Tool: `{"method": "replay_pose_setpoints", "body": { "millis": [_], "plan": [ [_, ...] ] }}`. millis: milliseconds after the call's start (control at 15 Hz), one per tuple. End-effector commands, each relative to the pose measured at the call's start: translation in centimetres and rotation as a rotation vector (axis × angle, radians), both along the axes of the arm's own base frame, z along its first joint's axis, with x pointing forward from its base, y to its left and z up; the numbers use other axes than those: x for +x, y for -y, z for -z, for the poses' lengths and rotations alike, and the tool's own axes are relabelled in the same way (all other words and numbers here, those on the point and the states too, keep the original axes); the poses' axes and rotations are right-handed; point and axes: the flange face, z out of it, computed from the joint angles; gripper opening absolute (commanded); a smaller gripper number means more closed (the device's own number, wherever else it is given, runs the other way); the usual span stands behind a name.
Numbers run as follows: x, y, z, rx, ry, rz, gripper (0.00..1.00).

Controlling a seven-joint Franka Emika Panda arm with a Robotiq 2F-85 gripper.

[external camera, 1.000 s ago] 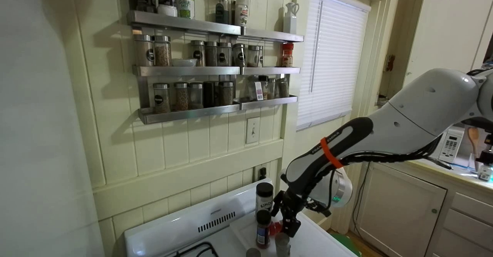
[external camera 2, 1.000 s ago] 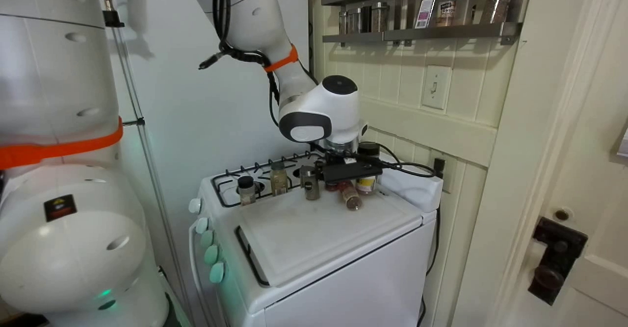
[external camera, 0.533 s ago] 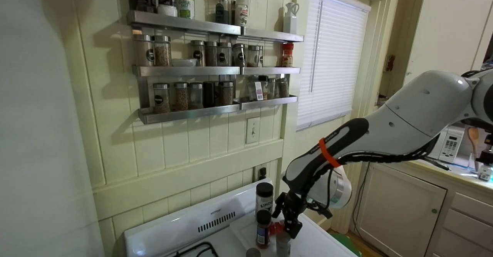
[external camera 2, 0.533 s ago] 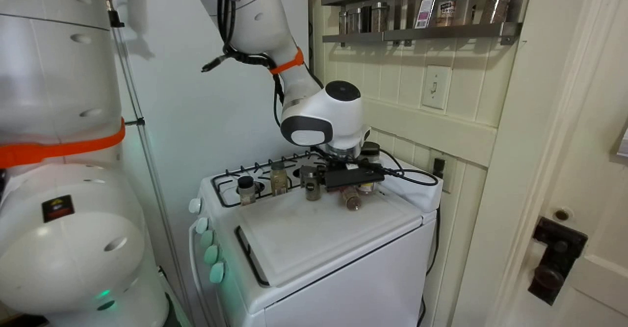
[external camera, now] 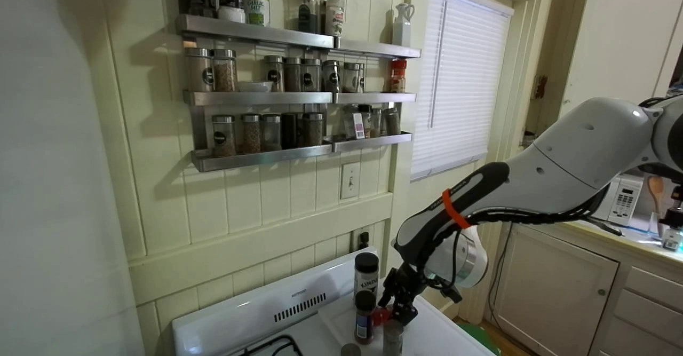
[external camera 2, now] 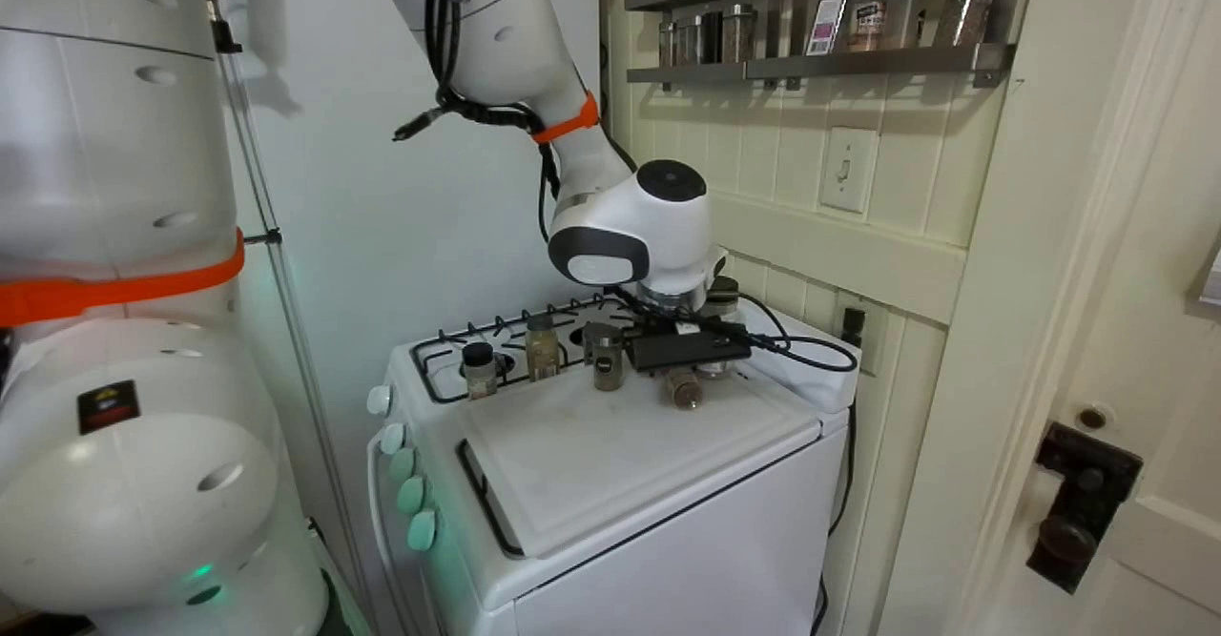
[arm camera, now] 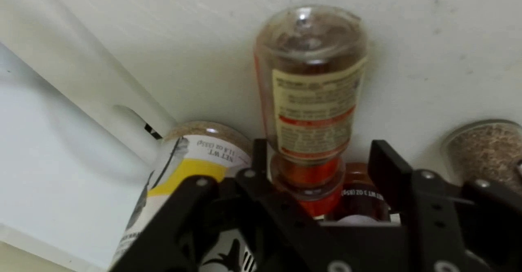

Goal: Put the bottle upright

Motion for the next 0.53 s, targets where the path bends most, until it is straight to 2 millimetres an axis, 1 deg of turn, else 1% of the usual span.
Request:
{"method": "replay_pose_setpoints", "body": {
  "millis": [0,67,400,467],
  "plan": [
    [0.23,0.11,0.01,0.009,0.024,-0.004,0.55],
    [0.3,0.07,-0.07,0.009,0.029,-0.005,0.54],
    [0.82,-0.01,-0.37,0.011,0.048,-0.015,0.69],
    [0.95,-0.04,-0.41,0.012,0.051,-0.016,0.66]
  ]
}}
